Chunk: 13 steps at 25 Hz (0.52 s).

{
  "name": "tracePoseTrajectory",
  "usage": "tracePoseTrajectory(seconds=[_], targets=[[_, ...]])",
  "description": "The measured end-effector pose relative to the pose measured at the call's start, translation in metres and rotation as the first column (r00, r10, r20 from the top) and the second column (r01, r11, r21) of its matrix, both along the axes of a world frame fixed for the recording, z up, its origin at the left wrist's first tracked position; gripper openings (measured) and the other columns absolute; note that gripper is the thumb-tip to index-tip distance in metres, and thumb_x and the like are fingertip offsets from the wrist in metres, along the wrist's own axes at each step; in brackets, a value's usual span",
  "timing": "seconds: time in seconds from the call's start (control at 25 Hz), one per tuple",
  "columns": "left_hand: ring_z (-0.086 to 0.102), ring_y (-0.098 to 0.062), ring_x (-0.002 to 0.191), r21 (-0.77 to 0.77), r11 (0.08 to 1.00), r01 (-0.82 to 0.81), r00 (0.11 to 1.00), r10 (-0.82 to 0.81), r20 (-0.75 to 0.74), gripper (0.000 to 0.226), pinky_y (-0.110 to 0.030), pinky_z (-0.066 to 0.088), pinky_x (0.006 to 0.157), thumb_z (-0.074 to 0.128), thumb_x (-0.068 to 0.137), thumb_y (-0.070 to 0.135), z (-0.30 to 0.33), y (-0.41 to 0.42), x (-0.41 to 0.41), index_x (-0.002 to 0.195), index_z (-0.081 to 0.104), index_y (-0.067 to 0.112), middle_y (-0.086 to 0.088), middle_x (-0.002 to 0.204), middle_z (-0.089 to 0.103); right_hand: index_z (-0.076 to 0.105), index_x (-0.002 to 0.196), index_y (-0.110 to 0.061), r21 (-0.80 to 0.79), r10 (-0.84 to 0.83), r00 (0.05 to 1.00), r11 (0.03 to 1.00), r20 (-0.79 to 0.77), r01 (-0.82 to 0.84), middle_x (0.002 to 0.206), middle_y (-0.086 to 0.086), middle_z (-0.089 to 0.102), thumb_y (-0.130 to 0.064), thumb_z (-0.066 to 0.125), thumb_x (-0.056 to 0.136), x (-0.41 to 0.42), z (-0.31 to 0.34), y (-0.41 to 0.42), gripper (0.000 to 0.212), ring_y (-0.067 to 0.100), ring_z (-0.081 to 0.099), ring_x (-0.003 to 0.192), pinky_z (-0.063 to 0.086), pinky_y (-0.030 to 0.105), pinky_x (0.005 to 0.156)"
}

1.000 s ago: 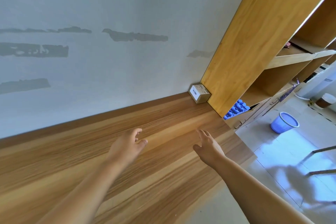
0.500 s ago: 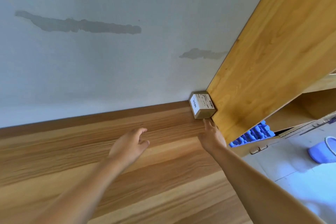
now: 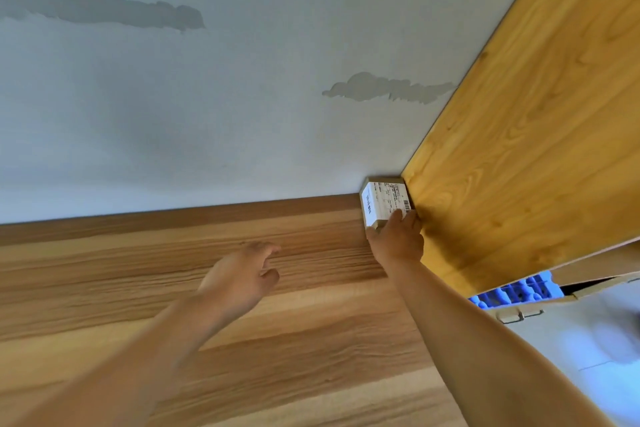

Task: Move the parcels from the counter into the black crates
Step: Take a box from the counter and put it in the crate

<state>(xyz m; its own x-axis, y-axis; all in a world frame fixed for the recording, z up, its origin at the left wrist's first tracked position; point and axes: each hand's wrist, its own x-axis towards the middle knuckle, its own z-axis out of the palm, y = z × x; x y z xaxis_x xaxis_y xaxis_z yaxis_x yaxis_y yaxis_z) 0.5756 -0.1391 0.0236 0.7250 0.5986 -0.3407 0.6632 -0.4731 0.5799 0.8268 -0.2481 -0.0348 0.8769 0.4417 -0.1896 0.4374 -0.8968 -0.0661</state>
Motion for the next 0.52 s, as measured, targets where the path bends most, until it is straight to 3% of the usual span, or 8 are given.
tracePoseTrajectory(seconds=[0.12, 0.24, 0.4, 0.52], targets=[[0.056, -0.009, 0.114, -0.042, 0.999, -0.009, 1.0, 0.008, -0.01, 0.043, -0.023, 0.046, 0.086, 0.05, 0.096, 0.032, -0.011, -0.006, 0.002, 0.139, 0.042, 0.036, 0.007, 0.13, 0.057, 0.024, 0.145, -0.001, -0.022, -0.05, 0.998, 0.998, 0.036, 0.051, 0.148, 0.024, 0.027, -0.057, 0.046, 0.09, 0.008, -0.011, 0.01, 0.082, 0.036, 0.029, 0.133, 0.039, 0.043, 0.102], [0.056, -0.008, 0.116, -0.031, 0.999, -0.021, 0.999, 0.02, -0.025, 0.042, -0.023, 0.045, 0.088, 0.05, 0.095, 0.032, -0.018, -0.008, -0.001, 0.137, 0.045, 0.033, 0.008, 0.13, 0.058, 0.029, 0.139, -0.001, 0.054, -0.108, 0.992, 0.993, 0.059, 0.105, 0.14, 0.022, 0.035, -0.049, 0.055, 0.088, 0.009, -0.014, 0.015, 0.075, 0.037, 0.039, 0.123, 0.039, 0.042, 0.099], [0.057, -0.007, 0.114, -0.04, 0.999, -0.037, 0.999, 0.037, -0.022, 0.04, -0.027, 0.047, 0.091, 0.051, 0.095, 0.033, -0.019, -0.006, -0.01, 0.134, 0.048, 0.034, 0.007, 0.128, 0.06, 0.024, 0.139, -0.001, 0.196, -0.18, 0.982, 0.963, -0.054, 0.187, 0.136, 0.02, 0.035, -0.035, 0.067, 0.08, 0.001, -0.014, 0.011, 0.08, 0.036, 0.037, 0.122, 0.041, 0.042, 0.098], [0.057, -0.007, 0.111, -0.05, 0.998, -0.049, 0.999, 0.049, -0.002, 0.041, -0.027, 0.048, 0.09, 0.051, 0.095, 0.034, -0.013, -0.005, -0.021, 0.135, 0.047, 0.034, 0.008, 0.124, 0.06, 0.023, 0.139, -0.004, 0.243, -0.136, 0.984, 0.957, -0.114, 0.161, 0.137, 0.017, 0.034, -0.032, 0.07, 0.077, -0.021, -0.008, 0.004, 0.083, 0.033, 0.031, 0.127, 0.043, 0.041, 0.097]])
